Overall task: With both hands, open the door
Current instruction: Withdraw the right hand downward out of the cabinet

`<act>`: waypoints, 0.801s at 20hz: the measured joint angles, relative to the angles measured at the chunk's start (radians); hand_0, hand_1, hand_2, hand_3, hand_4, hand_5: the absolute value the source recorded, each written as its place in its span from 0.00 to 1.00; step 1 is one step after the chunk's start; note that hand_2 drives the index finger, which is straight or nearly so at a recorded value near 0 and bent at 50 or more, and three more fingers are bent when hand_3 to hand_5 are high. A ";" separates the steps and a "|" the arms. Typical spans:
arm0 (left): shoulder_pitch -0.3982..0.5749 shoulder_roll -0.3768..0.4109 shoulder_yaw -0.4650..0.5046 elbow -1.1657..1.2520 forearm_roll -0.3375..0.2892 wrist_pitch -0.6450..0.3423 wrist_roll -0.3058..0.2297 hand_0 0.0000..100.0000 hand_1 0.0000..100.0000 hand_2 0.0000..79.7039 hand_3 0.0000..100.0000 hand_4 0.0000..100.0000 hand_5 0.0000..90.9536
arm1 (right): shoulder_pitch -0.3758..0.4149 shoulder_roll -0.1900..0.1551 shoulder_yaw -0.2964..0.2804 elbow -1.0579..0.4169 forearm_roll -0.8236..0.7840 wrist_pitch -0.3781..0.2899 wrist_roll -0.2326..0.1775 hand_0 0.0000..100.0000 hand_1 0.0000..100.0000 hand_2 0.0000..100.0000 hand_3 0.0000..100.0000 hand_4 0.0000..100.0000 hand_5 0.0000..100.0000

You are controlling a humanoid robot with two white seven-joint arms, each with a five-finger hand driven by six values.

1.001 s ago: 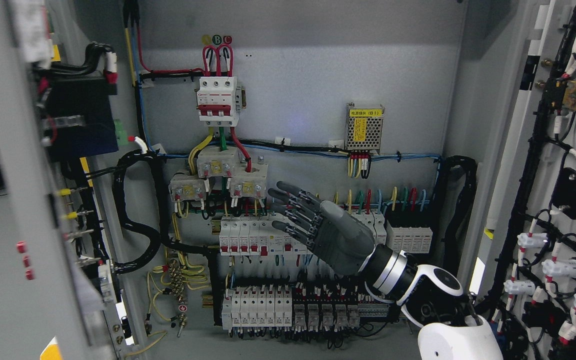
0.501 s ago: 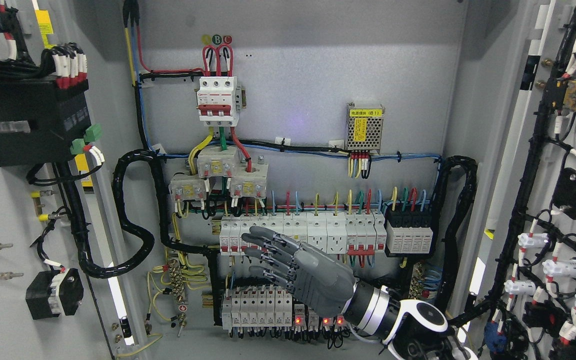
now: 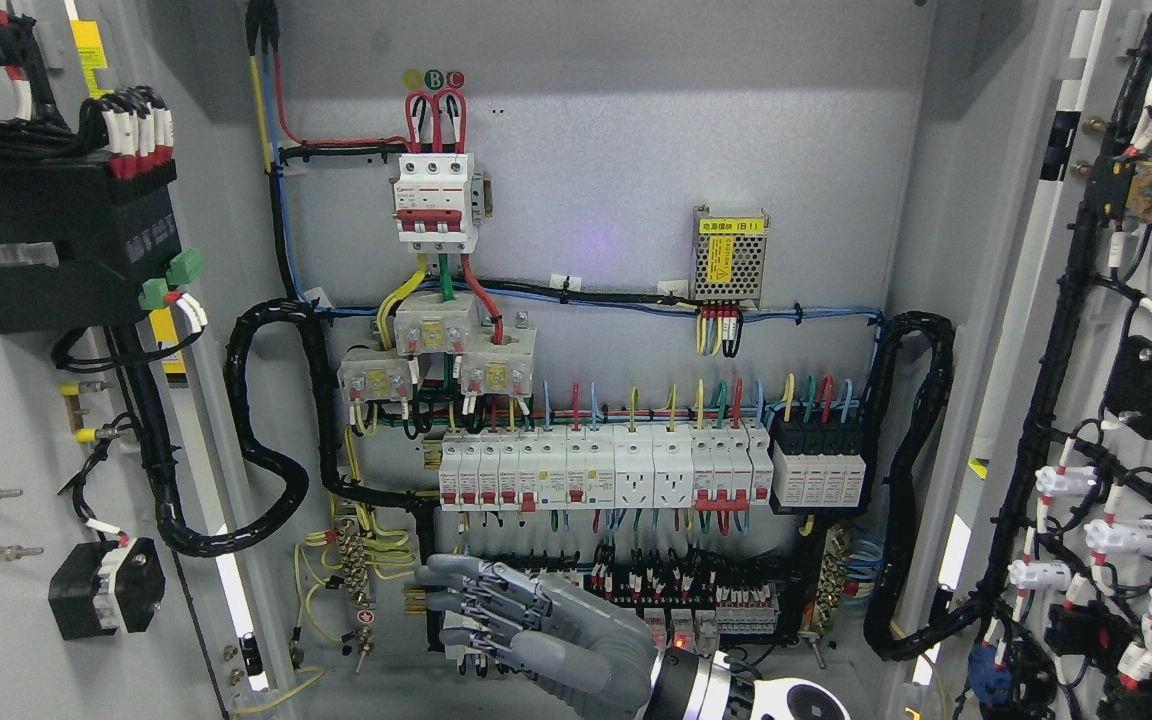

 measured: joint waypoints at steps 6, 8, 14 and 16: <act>0.000 0.000 0.000 0.000 0.000 0.000 0.000 0.12 0.56 0.00 0.00 0.00 0.00 | 0.027 -0.001 0.085 -0.031 0.029 -0.007 -0.002 0.00 0.50 0.04 0.00 0.00 0.00; 0.000 0.000 0.000 0.000 0.000 0.000 0.000 0.12 0.56 0.00 0.00 0.00 0.00 | 0.030 -0.001 0.114 -0.038 0.034 -0.007 -0.002 0.00 0.50 0.04 0.00 0.00 0.00; 0.000 0.000 0.000 0.000 0.000 0.000 0.000 0.12 0.56 0.00 0.00 0.00 0.00 | 0.038 0.031 0.186 -0.049 0.039 -0.007 -0.034 0.00 0.50 0.04 0.00 0.00 0.00; 0.000 0.000 0.000 0.000 0.000 0.000 0.000 0.12 0.56 0.00 0.00 0.00 0.00 | 0.039 0.043 0.210 -0.050 0.040 -0.007 -0.043 0.00 0.50 0.04 0.00 0.00 0.00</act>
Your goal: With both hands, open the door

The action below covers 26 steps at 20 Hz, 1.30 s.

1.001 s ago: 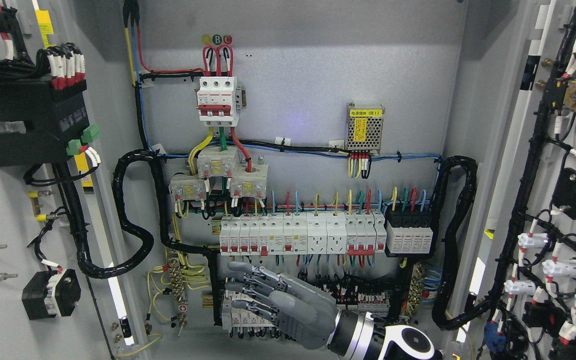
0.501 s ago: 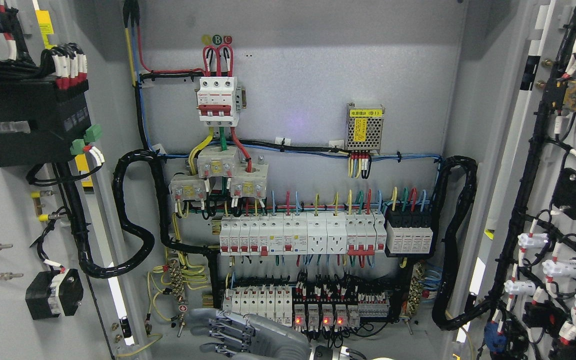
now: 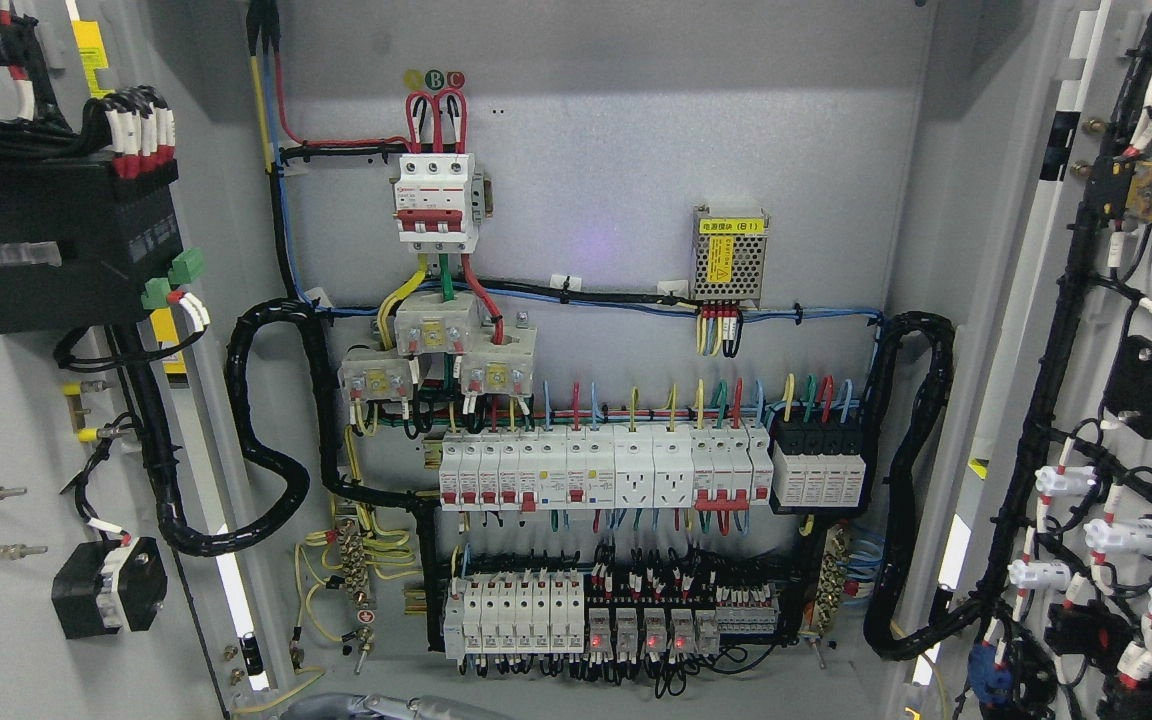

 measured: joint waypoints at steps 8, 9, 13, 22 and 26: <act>0.000 0.000 0.000 0.000 0.000 0.000 0.000 0.12 0.56 0.00 0.00 0.00 0.00 | 0.001 0.048 0.072 0.009 0.005 -0.009 -0.058 0.00 0.50 0.04 0.00 0.00 0.00; 0.000 0.000 0.000 0.000 0.000 0.000 0.000 0.12 0.56 0.00 0.00 0.00 0.00 | 0.001 0.052 0.078 0.010 0.005 -0.009 -0.063 0.00 0.50 0.04 0.00 0.00 0.00; 0.000 0.000 0.000 0.000 0.000 0.000 0.000 0.12 0.56 0.00 0.00 0.00 0.00 | -0.001 0.066 0.104 0.014 0.006 -0.009 -0.074 0.00 0.50 0.04 0.00 0.00 0.00; 0.000 0.000 0.000 0.000 0.000 0.000 0.000 0.12 0.56 0.00 0.00 0.00 0.00 | -0.015 0.084 0.153 0.019 0.005 -0.010 -0.135 0.00 0.50 0.04 0.00 0.00 0.00; 0.000 0.000 0.000 0.000 0.000 0.000 0.000 0.12 0.56 0.00 0.00 0.00 0.00 | -0.027 0.090 0.181 0.018 0.005 -0.011 -0.140 0.00 0.50 0.04 0.00 0.00 0.00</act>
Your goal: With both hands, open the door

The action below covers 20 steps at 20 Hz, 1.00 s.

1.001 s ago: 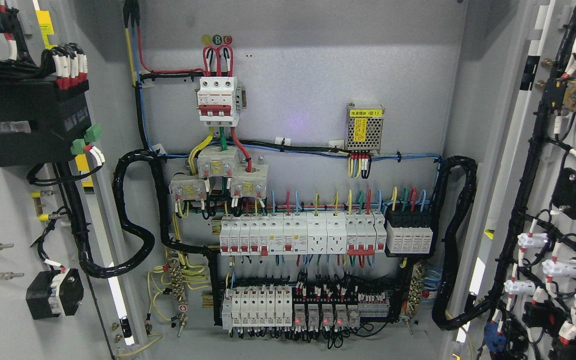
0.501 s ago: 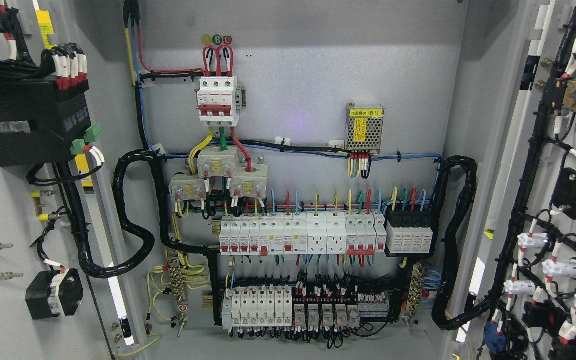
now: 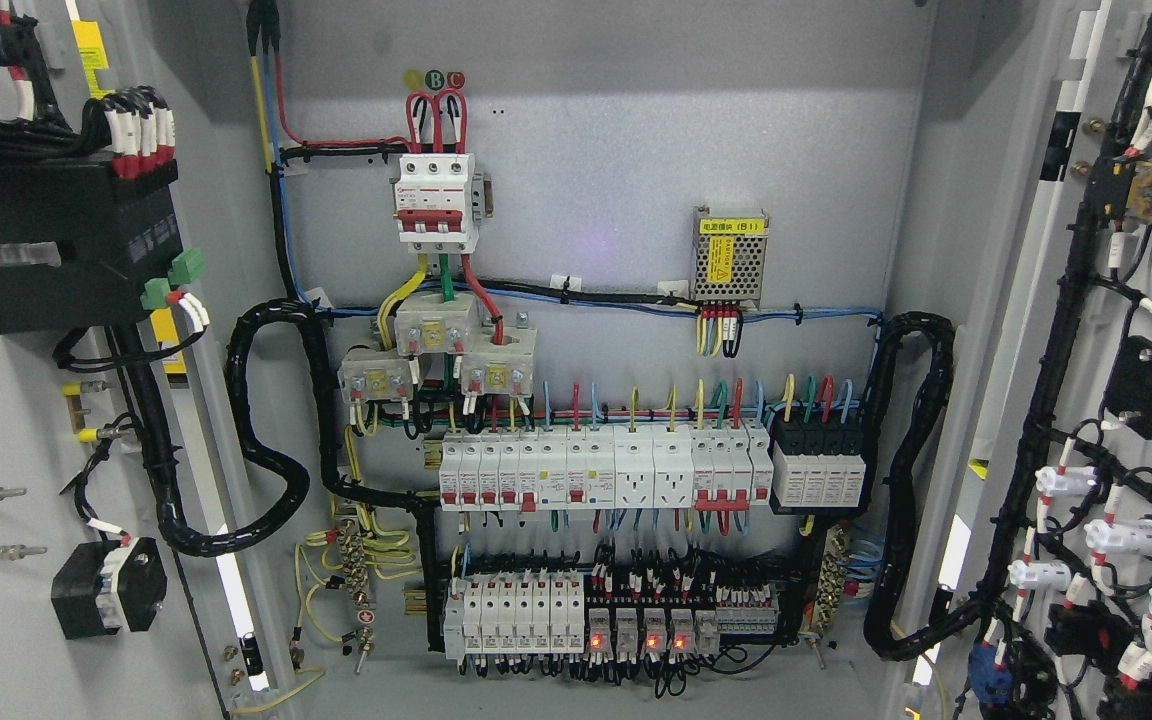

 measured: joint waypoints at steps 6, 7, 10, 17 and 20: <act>0.000 0.000 0.000 0.000 0.000 0.000 0.000 0.12 0.56 0.00 0.00 0.00 0.00 | -0.025 0.006 0.039 -0.003 0.001 0.000 -0.005 0.00 0.50 0.04 0.00 0.00 0.00; 0.000 0.000 0.001 0.000 0.000 0.000 0.000 0.12 0.56 0.00 0.00 0.00 0.00 | -0.031 0.008 0.044 -0.003 0.001 0.000 -0.012 0.00 0.50 0.04 0.00 0.00 0.00; 0.000 0.000 0.001 0.000 0.000 0.000 0.000 0.12 0.56 0.00 0.00 0.00 0.00 | -0.053 0.010 0.062 -0.001 -0.001 0.005 -0.044 0.00 0.50 0.04 0.00 0.00 0.00; 0.000 0.000 0.002 0.000 0.001 0.000 0.000 0.12 0.56 0.00 0.00 0.00 0.00 | -0.098 0.015 0.106 0.005 -0.011 0.011 -0.076 0.00 0.50 0.04 0.00 0.00 0.00; 0.000 0.000 0.003 0.000 0.001 0.000 0.000 0.12 0.56 0.00 0.00 0.00 0.00 | -0.109 0.017 0.121 0.007 -0.013 0.012 -0.078 0.00 0.50 0.04 0.00 0.00 0.00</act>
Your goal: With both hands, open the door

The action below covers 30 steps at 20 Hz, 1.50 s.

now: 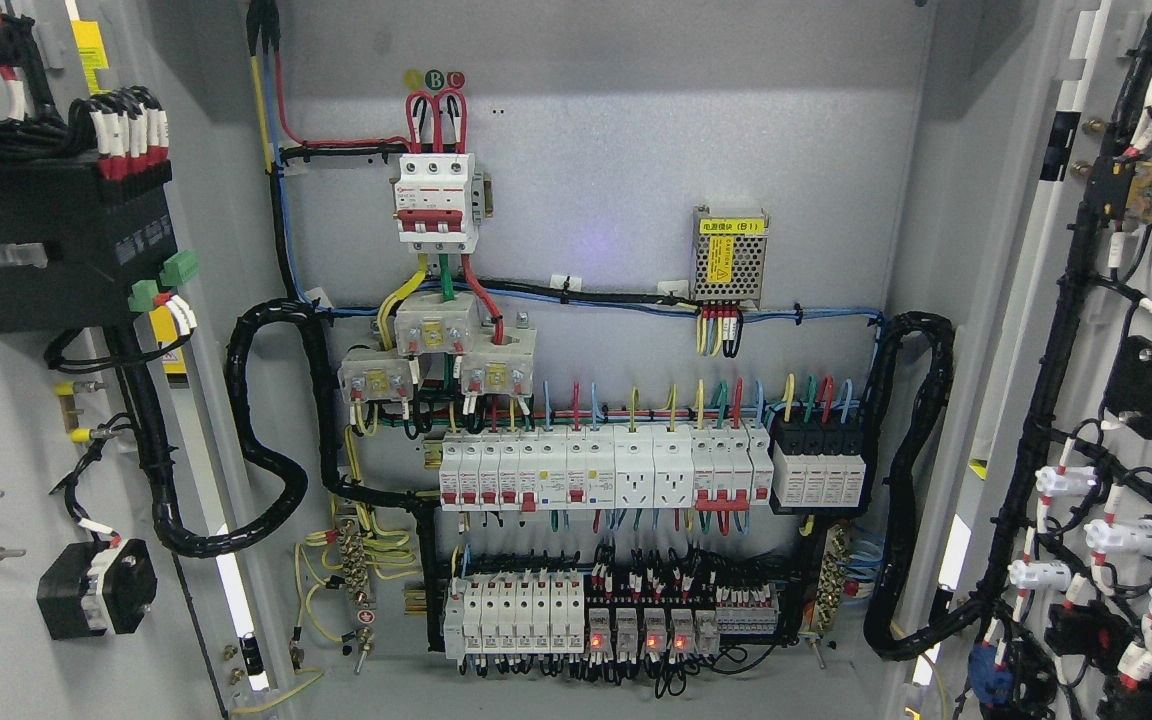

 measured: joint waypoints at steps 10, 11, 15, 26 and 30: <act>0.000 0.000 0.001 0.000 0.000 0.000 0.000 0.12 0.56 0.00 0.00 0.00 0.00 | -0.005 0.001 -0.011 0.010 0.005 0.000 -0.006 0.00 0.50 0.04 0.00 0.00 0.00; 0.000 0.000 0.001 0.000 0.000 0.000 0.000 0.12 0.56 0.00 0.00 0.00 0.00 | 0.008 0.001 -0.027 0.013 0.007 0.000 -0.004 0.00 0.50 0.04 0.00 0.00 0.00; 0.000 0.000 0.001 0.000 0.000 0.000 0.000 0.12 0.56 0.00 0.00 0.00 0.00 | 0.079 -0.020 -0.105 0.009 0.012 -0.009 -0.001 0.00 0.50 0.04 0.00 0.00 0.00; 0.013 0.000 -0.001 -0.052 0.002 -0.002 0.005 0.12 0.56 0.00 0.00 0.00 0.00 | 0.390 -0.179 -0.359 -0.160 0.082 -0.167 -0.111 0.00 0.50 0.04 0.00 0.00 0.00; 0.076 0.000 -0.002 -0.217 0.001 -0.004 -0.023 0.12 0.56 0.00 0.00 0.00 0.00 | 0.554 -0.222 -0.462 -0.275 0.100 -0.227 -0.115 0.00 0.50 0.04 0.00 0.00 0.00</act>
